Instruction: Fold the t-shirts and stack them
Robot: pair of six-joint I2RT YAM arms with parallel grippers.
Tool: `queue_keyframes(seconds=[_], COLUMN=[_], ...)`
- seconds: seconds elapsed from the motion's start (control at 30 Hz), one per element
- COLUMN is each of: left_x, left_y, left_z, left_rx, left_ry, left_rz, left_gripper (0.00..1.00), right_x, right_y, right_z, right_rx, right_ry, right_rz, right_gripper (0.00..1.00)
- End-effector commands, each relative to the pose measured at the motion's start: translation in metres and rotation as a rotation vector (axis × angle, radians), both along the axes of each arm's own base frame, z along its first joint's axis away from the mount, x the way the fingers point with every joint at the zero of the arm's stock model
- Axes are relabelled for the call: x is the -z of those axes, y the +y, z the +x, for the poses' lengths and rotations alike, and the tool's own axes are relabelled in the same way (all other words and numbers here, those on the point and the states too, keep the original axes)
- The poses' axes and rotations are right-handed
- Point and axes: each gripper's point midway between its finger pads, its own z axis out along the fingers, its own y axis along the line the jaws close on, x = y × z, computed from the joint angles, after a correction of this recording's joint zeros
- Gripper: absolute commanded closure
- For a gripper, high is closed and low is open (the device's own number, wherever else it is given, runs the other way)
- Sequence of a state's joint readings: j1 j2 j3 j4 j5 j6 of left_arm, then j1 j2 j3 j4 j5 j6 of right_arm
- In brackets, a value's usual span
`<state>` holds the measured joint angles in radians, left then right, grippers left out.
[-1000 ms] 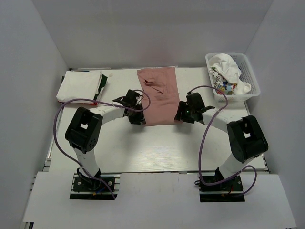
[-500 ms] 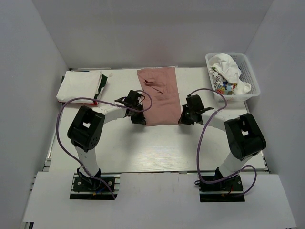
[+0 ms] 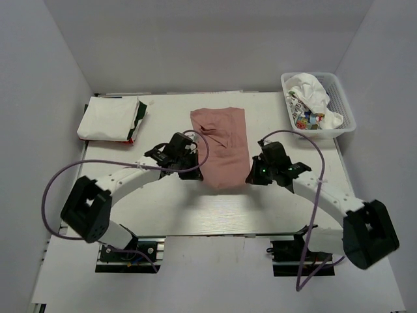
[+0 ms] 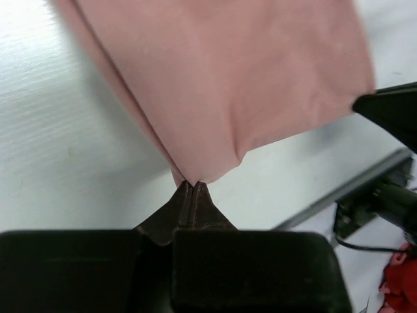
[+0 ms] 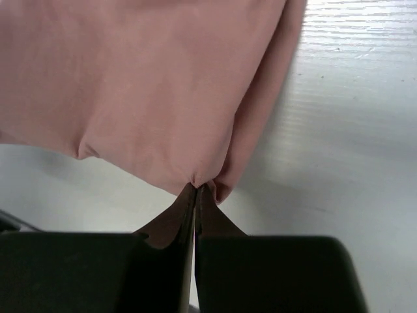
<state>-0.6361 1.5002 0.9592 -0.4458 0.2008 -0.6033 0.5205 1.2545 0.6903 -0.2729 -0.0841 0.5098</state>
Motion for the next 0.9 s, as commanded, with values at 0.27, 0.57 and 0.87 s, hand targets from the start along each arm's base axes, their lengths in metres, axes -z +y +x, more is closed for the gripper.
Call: queue_keyframes(seconds=[0.27, 0.57, 0.87], left_x=[-0.079, -0.124, -0.147], left_y=[0.012, 0.030, 0.052], left_z=[0.031, 0.122, 0.197], left_rx=[-0.161, -0.413, -0.540], left_ry=[-0.192, -0.333, -0.392], left_rz=[-0.055, 0.074, 0.073], left_gripper=[1.00, 1.00, 1.00], right_x=[-0.088, -0.137, -0.143], right_y=[-0.011, -0.004, 0.001], right_z=[0.037, 0.113, 0.188], right_rx=[0.101, 0.161, 0.152], right_ry=[-0.193, -0.310, -0.319], right_rz=[-0.016, -0.002, -0.011], right_gripper=[1.00, 1.00, 1.00])
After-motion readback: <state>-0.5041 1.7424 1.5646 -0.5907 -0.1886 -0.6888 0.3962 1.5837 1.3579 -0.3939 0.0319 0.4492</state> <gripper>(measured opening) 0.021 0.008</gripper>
